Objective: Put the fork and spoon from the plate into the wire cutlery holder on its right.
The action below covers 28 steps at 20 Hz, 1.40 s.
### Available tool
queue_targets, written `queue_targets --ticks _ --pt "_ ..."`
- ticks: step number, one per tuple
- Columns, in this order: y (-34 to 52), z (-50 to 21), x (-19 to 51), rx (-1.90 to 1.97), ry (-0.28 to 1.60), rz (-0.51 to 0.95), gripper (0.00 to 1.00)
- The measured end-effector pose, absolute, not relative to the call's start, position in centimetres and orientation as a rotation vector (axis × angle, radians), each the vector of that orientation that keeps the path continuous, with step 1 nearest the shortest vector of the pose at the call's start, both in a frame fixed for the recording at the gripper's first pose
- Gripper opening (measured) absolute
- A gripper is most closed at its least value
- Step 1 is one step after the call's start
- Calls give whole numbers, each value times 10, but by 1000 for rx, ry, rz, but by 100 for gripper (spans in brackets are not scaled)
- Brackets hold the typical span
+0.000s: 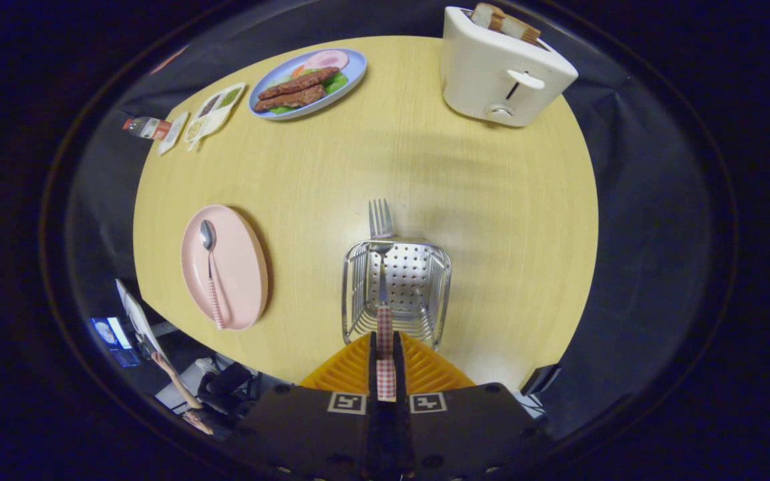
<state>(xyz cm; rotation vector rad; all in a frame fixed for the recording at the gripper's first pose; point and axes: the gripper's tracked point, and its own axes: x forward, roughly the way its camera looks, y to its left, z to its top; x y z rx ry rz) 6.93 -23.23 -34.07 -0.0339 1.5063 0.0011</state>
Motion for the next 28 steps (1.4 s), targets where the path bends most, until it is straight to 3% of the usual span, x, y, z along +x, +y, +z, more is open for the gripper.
queue_targets --ticks 11,13,15,24,28 --pt "-210 -316 61 123 1378 -78 5" --pt "-198 -308 63 113 1336 -68 15" --pt "-180 -300 65 128 1298 -48 12" --pt "-85 -316 63 92 1235 31 62" --pt "-47 -341 59 50 1253 67 77"
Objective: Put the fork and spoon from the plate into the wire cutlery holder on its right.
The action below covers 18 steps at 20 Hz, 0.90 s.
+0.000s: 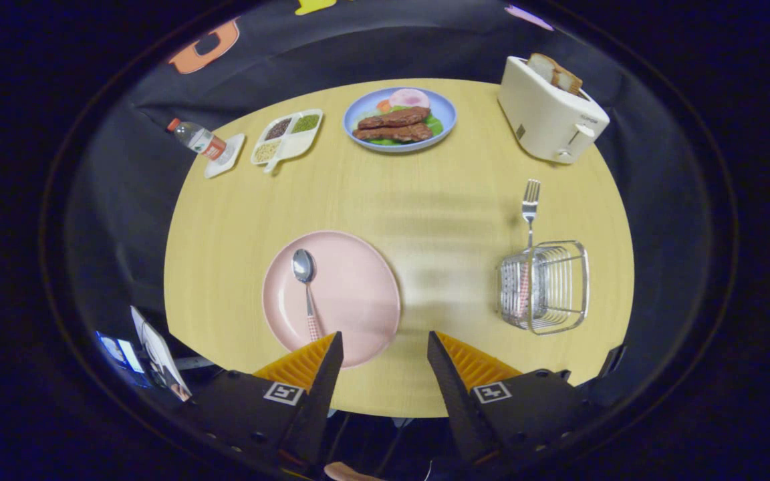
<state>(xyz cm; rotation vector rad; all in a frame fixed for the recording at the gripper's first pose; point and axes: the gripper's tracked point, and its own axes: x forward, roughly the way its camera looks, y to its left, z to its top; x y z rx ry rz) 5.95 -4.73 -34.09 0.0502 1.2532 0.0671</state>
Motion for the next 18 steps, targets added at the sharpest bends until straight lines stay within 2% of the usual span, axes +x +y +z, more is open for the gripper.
queue_targets --ticks 3,8,16,18 --pt "-18 -357 60 39 1250 106 90" --pt "12 -389 69 -38 1224 130 93" --pt "40 -437 71 -96 1219 148 81" --pt "48 -443 73 -91 1220 158 70"
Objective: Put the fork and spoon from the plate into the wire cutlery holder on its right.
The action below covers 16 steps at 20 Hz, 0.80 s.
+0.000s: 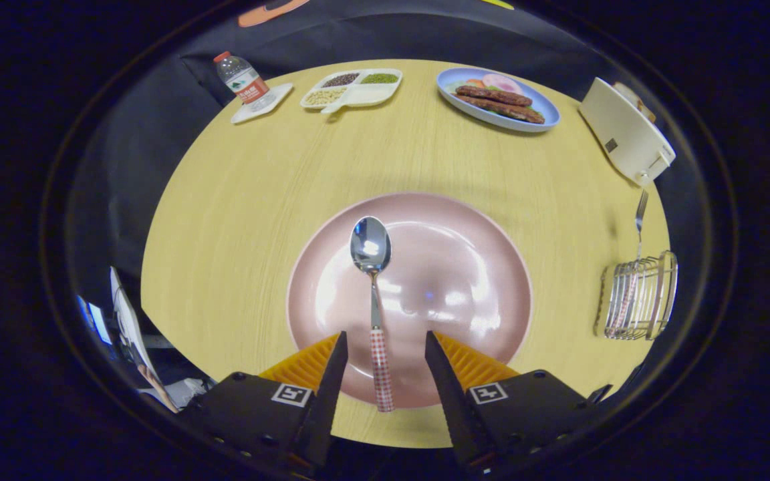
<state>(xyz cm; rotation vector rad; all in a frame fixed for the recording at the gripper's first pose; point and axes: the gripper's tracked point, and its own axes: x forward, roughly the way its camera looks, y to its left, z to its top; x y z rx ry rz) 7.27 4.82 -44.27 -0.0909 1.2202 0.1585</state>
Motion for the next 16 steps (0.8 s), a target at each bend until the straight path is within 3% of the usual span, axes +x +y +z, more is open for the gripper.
queue_targets --ticks 1,6,11,13,16 --pt "47 -445 74 -100 1215 146 69" --pt "55 -453 74 -93 1222 140 38" --pt "55 -464 74 -90 1232 118 29" --pt "55 -464 70 -73 1247 117 11" --pt "56 -466 67 -49 1251 108 8"
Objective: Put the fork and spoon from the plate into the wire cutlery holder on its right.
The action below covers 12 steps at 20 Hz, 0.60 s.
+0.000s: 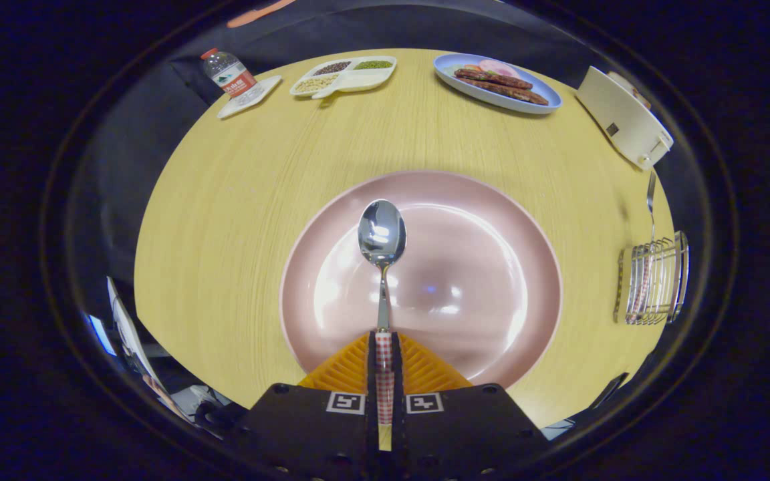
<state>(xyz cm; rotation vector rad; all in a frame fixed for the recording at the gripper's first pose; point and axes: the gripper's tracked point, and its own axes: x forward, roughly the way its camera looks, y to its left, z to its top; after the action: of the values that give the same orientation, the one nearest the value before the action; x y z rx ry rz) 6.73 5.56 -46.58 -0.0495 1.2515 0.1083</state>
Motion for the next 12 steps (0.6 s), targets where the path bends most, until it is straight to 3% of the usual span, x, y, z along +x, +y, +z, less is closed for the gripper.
queue_targets --ticks 1,2,12 --pt "55 -466 67 -49 1247 103 8" --pt "54 -465 68 -56 1248 103 2" --pt "33 -413 58 -29 1206 96 2"
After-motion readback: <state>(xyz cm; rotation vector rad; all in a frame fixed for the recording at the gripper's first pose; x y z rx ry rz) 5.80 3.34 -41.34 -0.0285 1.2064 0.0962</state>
